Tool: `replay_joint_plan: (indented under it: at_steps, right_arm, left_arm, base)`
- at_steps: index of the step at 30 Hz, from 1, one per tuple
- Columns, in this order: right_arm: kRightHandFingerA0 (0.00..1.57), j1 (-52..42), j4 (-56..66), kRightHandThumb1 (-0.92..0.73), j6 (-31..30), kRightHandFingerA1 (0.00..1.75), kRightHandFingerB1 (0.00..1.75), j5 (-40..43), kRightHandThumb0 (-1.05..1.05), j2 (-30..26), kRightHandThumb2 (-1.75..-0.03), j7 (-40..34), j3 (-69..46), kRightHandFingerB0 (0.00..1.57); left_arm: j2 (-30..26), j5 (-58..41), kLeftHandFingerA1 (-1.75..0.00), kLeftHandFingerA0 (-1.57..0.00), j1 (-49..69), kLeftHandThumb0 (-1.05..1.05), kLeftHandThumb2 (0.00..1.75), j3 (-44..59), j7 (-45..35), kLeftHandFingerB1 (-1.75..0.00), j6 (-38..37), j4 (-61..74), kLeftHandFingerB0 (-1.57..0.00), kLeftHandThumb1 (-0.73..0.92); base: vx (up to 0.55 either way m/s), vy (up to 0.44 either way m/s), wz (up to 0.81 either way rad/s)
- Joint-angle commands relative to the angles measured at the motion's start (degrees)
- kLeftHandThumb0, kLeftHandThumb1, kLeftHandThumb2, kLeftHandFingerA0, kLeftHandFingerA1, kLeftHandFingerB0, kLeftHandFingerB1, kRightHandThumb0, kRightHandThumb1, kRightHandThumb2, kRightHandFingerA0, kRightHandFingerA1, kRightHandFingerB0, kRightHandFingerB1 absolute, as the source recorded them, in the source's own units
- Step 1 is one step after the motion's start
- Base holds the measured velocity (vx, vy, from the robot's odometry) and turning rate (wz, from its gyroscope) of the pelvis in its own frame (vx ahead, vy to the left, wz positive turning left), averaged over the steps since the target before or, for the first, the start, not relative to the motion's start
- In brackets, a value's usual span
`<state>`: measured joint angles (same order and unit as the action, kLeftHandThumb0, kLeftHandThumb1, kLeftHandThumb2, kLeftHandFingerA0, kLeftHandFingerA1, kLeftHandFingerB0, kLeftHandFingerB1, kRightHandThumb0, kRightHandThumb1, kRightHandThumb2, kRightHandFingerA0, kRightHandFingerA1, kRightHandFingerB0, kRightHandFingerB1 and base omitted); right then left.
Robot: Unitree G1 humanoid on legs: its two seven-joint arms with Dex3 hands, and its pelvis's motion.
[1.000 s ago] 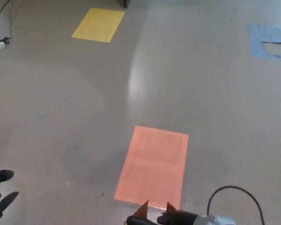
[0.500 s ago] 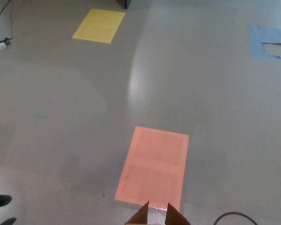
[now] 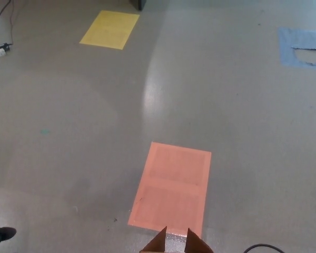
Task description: An air pump is kept on top of a storage box on the floor and the robot uses its right hand to press down on the handle of the pump to compress it
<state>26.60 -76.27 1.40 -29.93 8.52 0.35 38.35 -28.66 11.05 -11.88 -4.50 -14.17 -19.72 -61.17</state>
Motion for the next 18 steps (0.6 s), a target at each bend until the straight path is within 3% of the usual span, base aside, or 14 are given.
replay_joint_plan:
  at_steps: [1,2,4,5,7,8,10,11,12,14,18]
  right_arm:
    - [0.01,3.31,-0.31,-0.6,-0.26,0.19,0.12,-0.75,-0.87,-1.34,-1.01,0.32,-1.77,0.0]
    - [0.01,5.06,0.62,-0.59,1.13,0.19,0.12,0.2,-0.87,-2.15,-1.0,0.5,-3.33,0.0]
    - [0.01,6.0,1.09,-0.61,1.41,0.2,0.11,0.33,-0.87,-2.48,-1.01,0.97,-4.06,0.0]
    - [0.06,7.08,2.97,-0.61,4.14,0.26,0.12,1.65,-0.91,-3.17,-1.01,0.64,-5.97,0.05]
    - [0.04,8.0,4.88,-0.62,6.76,0.27,0.11,2.22,-0.91,-4.13,-1.04,0.35,-7.28,0.03]
    - [0.01,9.37,8.2,-0.62,8.45,0.24,0.13,3.3,-0.89,-5.34,-1.04,1.25,-8.93,0.0]
    - [0.0,11.58,14.15,-0.63,10.08,0.2,0.13,5.35,-0.89,-7.18,-1.03,3.4,-11.68,0.0]
    - [0.01,12.44,18.23,-0.63,10.55,0.23,0.14,6.2,-0.87,-8.32,-1.02,4.78,-13.14,0.0]
    - [0.01,12.8,21.17,-0.63,11.06,0.23,0.14,6.71,-0.87,-9.12,-1.02,5.56,-14.12,0.0]
    - [0.0,11.24,39.13,-0.67,10.38,0.2,0.11,10.43,-0.88,-13.17,-1.04,10.75,-17.77,0.0]
    - [0.0,7.56,59.65,-0.66,9.4,0.19,0.12,16.59,-0.85,-16.52,-1.01,15.16,-22.51,0.0]
  left_arm:
    - [-0.31,-0.54,-0.43,-0.21,-2.23,-0.7,0.89,0.67,-0.66,-0.39,-0.99,-0.89,-0.13,0.71]
    - [-0.55,0.29,-0.34,-0.28,-2.64,-0.66,0.65,0.19,0.09,-0.28,-0.65,-0.71,-0.17,0.84]
    - [-0.54,0.28,-0.34,-0.28,-2.64,-0.66,0.65,0.24,0.17,-0.28,-0.58,-0.6,-0.17,0.84]
    - [-0.93,0.06,-0.43,-0.21,-1.33,-0.7,0.89,0.5,0.24,-0.39,-0.99,0.13,-0.14,0.72]
    - [-1.09,-0.1,-0.43,-0.22,-0.72,-0.7,0.89,0.7,0.21,-0.39,-1.38,0.42,-0.14,0.72]
    - [-1.16,-0.25,-0.34,-0.28,-1.27,-0.66,0.64,0.88,-0.04,-0.28,-1.3,0.1,-0.17,0.84]
    - [-1.32,-0.39,-0.34,-0.28,-2.6,-0.65,0.64,1.13,-0.44,-0.28,-0.87,-0.53,-0.17,0.84]
    - [-1.4,-0.32,-0.43,-0.21,-3.56,-0.69,0.88,1.18,-0.49,-0.39,-0.5,-0.79,-0.14,0.72]
    - [-1.45,-0.27,-0.43,-0.21,-4.16,-0.69,0.88,1.22,-0.47,-0.39,-0.31,-0.95,-0.14,0.72]
    - [-1.42,-0.15,-0.43,-0.21,-4.7,-0.68,0.88,1.18,-0.33,-0.39,0.22,-0.84,-0.14,0.71]
    - [-1.43,0.1,-0.42,-0.21,-4.91,-0.69,0.88,1.04,0.13,-0.39,0.19,-1.01,-0.14,0.72]
  base:
    - [0.0,0.0,0.0]
    - [0.0,0.0,0.0]
    - [0.0,0.0,0.0]
    - [0.0,0.0,0.0]
    - [0.0,0.0,0.0]
    - [0.0,0.0,0.0]
    - [0.0,0.0,0.0]
    - [0.0,0.0,0.0]
    - [0.0,0.0,0.0]
    - [0.0,0.0,0.0]
    - [0.0,0.0,0.0]
